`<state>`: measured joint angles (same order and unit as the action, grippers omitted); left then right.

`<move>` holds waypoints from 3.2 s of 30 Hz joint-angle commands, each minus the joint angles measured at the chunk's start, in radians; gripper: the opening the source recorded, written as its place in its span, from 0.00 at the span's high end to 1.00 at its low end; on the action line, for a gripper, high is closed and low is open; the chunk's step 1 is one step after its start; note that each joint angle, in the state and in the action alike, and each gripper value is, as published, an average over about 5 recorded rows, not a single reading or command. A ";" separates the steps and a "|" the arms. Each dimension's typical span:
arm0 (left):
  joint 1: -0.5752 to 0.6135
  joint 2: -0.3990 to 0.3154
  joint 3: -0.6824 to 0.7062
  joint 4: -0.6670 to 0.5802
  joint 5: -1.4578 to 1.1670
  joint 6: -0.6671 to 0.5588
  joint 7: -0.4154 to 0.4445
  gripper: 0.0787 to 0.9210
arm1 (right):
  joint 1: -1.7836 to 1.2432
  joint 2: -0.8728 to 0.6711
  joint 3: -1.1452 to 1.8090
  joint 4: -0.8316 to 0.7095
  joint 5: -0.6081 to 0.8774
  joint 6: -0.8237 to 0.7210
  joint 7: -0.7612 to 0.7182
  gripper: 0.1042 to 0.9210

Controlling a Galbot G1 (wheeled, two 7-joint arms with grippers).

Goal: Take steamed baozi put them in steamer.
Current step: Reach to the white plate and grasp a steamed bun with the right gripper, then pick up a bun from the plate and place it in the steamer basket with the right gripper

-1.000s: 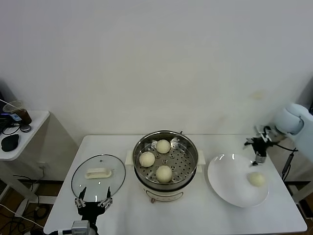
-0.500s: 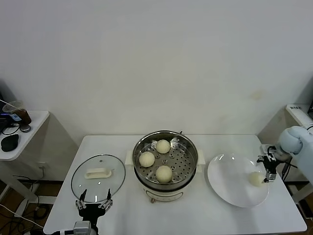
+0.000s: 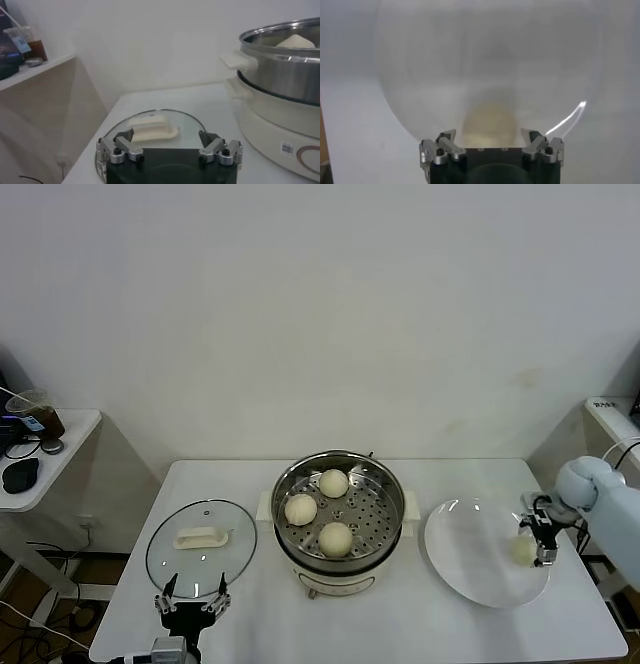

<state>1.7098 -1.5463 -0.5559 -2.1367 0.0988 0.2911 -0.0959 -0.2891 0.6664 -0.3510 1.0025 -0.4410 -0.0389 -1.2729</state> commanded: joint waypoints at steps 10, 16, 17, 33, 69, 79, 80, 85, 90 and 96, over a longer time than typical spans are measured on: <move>0.000 -0.001 0.002 -0.002 0.002 0.000 0.000 0.12 | -0.005 0.031 0.015 -0.040 -0.010 -0.003 0.024 0.12; -0.004 -0.003 0.004 0.000 0.002 0.000 0.000 0.12 | 0.003 0.022 0.012 -0.033 0.006 -0.006 0.012 0.24; -0.004 -0.003 0.004 0.000 0.002 0.000 0.000 0.12 | 0.005 0.019 0.011 -0.031 0.010 -0.007 0.009 0.28; -0.027 -0.001 0.009 0.004 -0.005 0.000 0.000 0.12 | 0.286 -0.054 -0.245 0.120 0.264 -0.128 -0.035 0.63; -0.065 0.016 0.010 -0.030 -0.036 0.000 0.000 0.12 | 0.811 0.388 -0.905 0.309 0.841 -0.444 0.097 0.71; -0.071 0.014 0.012 -0.020 -0.040 0.000 -0.001 0.12 | 0.715 0.380 -0.880 0.302 0.770 -0.466 0.163 0.71; -0.071 0.014 0.012 -0.020 -0.040 0.000 -0.001 0.12 | 0.709 0.384 -0.874 0.297 0.768 -0.468 0.167 0.71; -0.073 0.015 0.012 -0.020 -0.042 0.001 0.001 0.12 | 0.701 0.394 -0.870 0.285 0.753 -0.470 0.164 0.71; -0.079 0.015 0.007 -0.012 -0.045 0.002 0.004 0.12 | 0.702 0.383 -0.872 0.289 0.731 -0.468 0.154 0.66; -0.089 0.012 0.004 -0.005 -0.046 0.004 0.007 0.12 | 0.706 0.364 -0.856 0.291 0.730 -0.469 0.158 0.43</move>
<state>1.6245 -1.5336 -0.5520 -2.1463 0.0524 0.2945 -0.0902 0.4315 1.0355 -1.2169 1.2945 0.3059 -0.5023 -1.1269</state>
